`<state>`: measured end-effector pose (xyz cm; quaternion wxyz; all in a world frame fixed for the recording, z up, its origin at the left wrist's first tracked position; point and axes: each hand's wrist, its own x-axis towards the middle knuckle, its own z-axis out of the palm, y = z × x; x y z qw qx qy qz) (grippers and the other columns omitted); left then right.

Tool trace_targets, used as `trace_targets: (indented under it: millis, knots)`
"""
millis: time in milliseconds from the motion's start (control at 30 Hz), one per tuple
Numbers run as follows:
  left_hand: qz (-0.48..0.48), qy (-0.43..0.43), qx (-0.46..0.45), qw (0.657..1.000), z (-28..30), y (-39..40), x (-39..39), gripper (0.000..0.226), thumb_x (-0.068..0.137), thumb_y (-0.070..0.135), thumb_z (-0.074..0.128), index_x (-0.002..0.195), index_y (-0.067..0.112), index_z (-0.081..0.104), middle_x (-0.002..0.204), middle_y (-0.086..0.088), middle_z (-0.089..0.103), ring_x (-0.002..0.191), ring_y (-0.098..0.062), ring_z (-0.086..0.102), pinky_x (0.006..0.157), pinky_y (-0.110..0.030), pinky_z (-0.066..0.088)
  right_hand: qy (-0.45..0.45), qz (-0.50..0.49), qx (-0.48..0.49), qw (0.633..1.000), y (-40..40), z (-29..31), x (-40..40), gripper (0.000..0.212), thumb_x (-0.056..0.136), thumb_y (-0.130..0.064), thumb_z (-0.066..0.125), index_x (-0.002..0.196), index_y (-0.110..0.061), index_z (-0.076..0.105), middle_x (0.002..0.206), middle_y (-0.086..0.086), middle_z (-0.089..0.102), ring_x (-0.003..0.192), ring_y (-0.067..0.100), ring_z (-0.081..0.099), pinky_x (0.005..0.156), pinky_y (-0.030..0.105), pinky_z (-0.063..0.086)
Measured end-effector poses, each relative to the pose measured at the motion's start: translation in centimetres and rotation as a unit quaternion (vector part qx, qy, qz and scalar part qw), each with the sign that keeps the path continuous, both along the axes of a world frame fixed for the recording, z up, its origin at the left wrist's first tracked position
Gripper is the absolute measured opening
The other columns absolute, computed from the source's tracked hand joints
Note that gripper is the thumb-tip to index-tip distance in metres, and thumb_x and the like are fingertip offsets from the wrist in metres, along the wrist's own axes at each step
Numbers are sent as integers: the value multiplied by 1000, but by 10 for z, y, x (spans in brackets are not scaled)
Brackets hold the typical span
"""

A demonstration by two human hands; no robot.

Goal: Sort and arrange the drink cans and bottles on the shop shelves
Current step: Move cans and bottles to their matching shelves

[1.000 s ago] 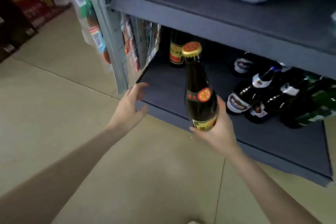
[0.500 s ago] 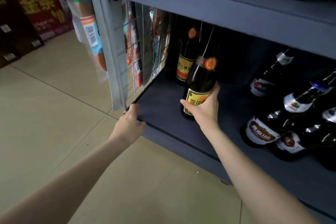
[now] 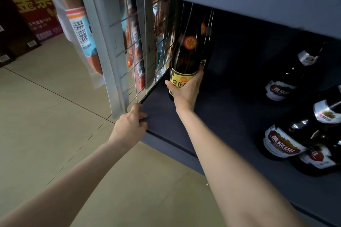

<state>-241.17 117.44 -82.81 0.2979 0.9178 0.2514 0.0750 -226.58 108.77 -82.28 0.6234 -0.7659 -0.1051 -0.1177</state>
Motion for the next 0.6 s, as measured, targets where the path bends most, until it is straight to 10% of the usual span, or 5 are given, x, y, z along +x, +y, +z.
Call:
trace_targets:
  millis: [600]
  knots:
    - [-59,-47,-6,997,24,2,-24,51,82,2,48,131,12,34,117,-3,60,105,-27,58,84,-32,45,24,45,-97,994,-37,23,-47,91,71,-14,80,143,-8,25,138,11,31,130,25,38,109,40,33]
